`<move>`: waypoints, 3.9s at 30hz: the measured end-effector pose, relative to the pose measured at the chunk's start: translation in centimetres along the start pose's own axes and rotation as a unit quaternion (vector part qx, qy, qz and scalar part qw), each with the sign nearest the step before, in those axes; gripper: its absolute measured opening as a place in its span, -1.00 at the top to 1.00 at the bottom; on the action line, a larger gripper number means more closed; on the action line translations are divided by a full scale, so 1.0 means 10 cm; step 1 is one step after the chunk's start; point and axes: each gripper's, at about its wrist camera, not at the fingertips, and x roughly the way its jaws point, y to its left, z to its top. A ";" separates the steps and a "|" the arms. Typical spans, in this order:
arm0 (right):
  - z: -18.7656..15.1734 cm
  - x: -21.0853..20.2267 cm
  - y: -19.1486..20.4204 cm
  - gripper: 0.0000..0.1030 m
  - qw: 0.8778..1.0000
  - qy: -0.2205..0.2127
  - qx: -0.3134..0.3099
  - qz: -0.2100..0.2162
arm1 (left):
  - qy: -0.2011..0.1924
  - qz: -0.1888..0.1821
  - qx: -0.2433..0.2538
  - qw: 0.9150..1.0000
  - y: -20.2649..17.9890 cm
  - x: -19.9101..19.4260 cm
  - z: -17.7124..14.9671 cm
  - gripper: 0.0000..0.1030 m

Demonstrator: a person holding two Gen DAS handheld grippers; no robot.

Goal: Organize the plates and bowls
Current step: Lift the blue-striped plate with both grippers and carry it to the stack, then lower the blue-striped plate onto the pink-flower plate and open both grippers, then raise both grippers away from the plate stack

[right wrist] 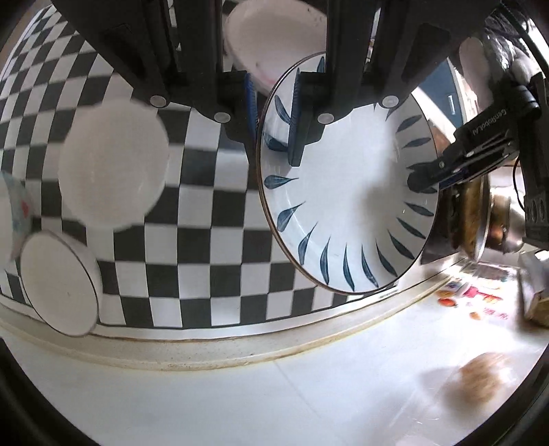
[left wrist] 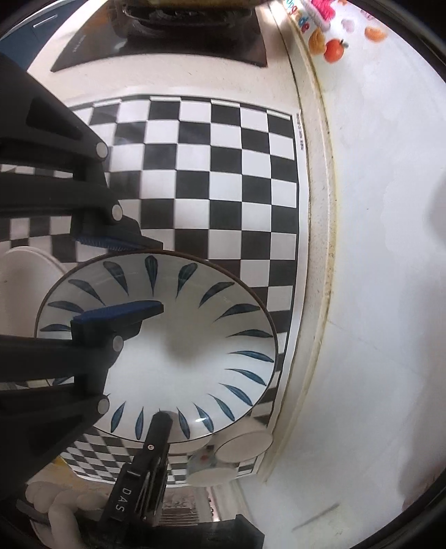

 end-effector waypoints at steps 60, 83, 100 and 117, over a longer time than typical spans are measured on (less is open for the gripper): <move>-1.80 0.88 -0.30 0.61 0.995 0.084 0.040 -0.031 | 0.148 0.067 0.015 0.987 -0.30 0.94 -1.61 0.49; -1.84 0.68 0.09 -0.73 0.995 0.064 0.005 -0.073 | 0.106 0.060 0.004 0.993 -0.10 0.79 -1.61 -0.53; -2.17 -0.61 0.59 -0.76 0.990 -0.052 -0.013 -0.132 | 0.008 0.084 0.010 0.996 -0.43 -0.45 -1.75 -0.62; -2.70 -1.76 0.92 -0.76 0.981 -0.130 -0.051 -0.134 | -0.056 0.091 -0.010 0.994 -0.77 -1.47 -2.20 -0.62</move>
